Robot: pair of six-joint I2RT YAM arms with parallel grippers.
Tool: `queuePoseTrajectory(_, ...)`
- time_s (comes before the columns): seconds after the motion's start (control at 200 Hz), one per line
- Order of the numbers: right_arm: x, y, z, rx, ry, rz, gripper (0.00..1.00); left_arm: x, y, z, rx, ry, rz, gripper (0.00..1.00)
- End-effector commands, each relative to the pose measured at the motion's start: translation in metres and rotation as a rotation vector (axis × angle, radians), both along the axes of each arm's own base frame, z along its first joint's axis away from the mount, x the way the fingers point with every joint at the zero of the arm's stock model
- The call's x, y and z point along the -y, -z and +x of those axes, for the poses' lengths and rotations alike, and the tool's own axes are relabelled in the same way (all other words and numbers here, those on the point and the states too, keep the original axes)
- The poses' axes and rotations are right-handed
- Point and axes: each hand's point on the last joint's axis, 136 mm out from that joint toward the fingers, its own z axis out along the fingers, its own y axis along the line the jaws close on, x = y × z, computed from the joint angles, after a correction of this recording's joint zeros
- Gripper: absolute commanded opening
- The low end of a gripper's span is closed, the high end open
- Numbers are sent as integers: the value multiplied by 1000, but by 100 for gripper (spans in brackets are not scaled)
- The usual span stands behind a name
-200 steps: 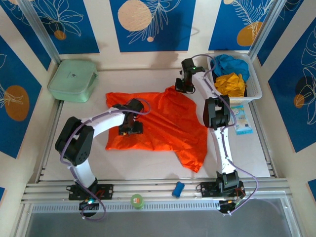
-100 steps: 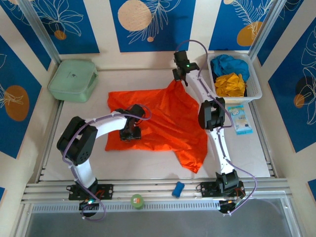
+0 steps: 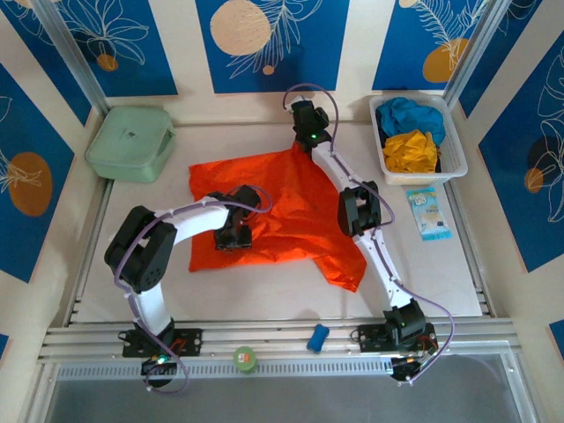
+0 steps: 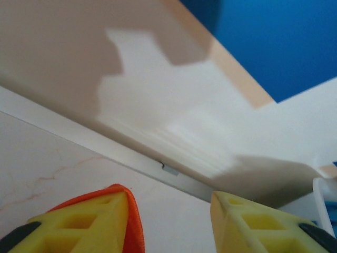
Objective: Fold and stack the t-shirts
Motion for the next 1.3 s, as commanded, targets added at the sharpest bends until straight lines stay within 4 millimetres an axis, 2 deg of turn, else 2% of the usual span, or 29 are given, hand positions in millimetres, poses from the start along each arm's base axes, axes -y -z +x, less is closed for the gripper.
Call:
queuePoseTrajectory(0.0,26,-48,-14,2,98,189,47,-10,0,-6,-28,23,80,60)
queuePoseTrajectory(0.065,31,-53,-30,-75,108,328,47,-9,-16,3,8,34,81,63)
queuePoseTrajectory(0.24,37,-58,-81,-271,80,598,60,2,-67,28,126,63,60,75)
queuePoseTrajectory(0.305,35,-50,-99,-347,59,647,62,8,-82,40,164,78,50,76)
queuePoseTrajectory(0.39,30,-38,-117,-434,41,681,62,15,-91,56,195,99,54,77)
queuePoseTrajectory(0.495,20,-17,-122,-515,16,702,64,28,-89,79,214,116,65,75)
queuePoseTrajectory(0.63,5,5,-111,-570,-13,729,67,38,-76,105,227,117,80,71)
queuePoseTrajectory(0.7,-1,15,-105,-587,-22,729,71,37,-68,115,232,107,93,69)
queuePoseTrajectory(0.81,-7,31,-100,-610,-19,715,70,32,-51,125,216,78,98,65)
queuePoseTrajectory(0.976,-10,57,-103,-641,12,694,61,18,-25,130,180,30,102,62)
queuePoseTrajectory(1.096,-10,69,-105,-656,32,675,48,11,-13,128,158,15,106,62)
queuePoseTrajectory(1.146,-7,70,-104,-648,45,666,40,10,-9,127,152,15,110,61)
queuePoseTrajectory(1.221,-2,62,-100,-617,66,656,17,7,-4,125,144,13,119,61)
queuePoseTrajectory(1.296,6,48,-94,-567,87,641,8,4,0,123,137,11,130,60)
